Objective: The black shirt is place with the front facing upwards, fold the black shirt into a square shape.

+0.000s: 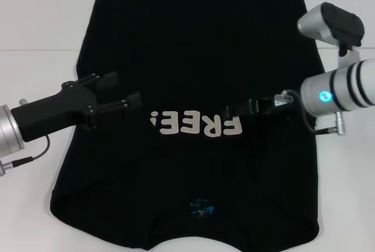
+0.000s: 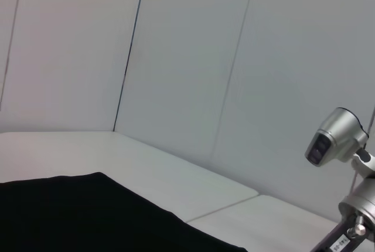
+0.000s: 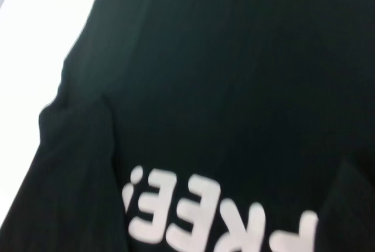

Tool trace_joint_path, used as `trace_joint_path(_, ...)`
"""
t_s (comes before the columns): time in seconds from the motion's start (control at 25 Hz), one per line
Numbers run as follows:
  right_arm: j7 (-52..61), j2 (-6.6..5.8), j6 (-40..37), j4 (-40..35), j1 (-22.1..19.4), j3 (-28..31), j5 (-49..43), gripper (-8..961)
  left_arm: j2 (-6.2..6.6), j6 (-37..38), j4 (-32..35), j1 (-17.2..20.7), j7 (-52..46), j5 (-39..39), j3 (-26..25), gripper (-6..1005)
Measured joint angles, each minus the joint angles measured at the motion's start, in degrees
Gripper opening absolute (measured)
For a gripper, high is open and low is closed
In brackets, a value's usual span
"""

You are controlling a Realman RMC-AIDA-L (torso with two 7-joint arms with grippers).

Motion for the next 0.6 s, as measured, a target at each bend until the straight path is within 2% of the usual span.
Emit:
trace_joint_path(0.12, -2.4, 1.16, 2.8, -0.3, 0.2, -0.2, 2.2, 941, 0.0, -0.1, 0.0, 0.1, 0.2, -0.1, 0.0, 878)
trace_joint_path(0.24, -8.1, 1.71, 3.5, 0.0, 0.6, -0.2, 7.3, 941, -0.04, -0.1, 0.0, 0.1, 0.2, -0.1, 0.0, 877)
trace_joint_path(0.44, -12.8, 1.77, 2.1, -0.1, 0.7, -0.5, 12.6, 940, -0.15, -0.1, 0.0, 0.4, 0.3, -0.1, 0.0, 877)
trace_joint_path(0.6, -12.9, 1.05, 0.3, -1.7, -1.1, -0.2, 12.7, 940, 0.2, 0.6, 0.4, 1.4, -0.4, -0.1, -1.4, 877)
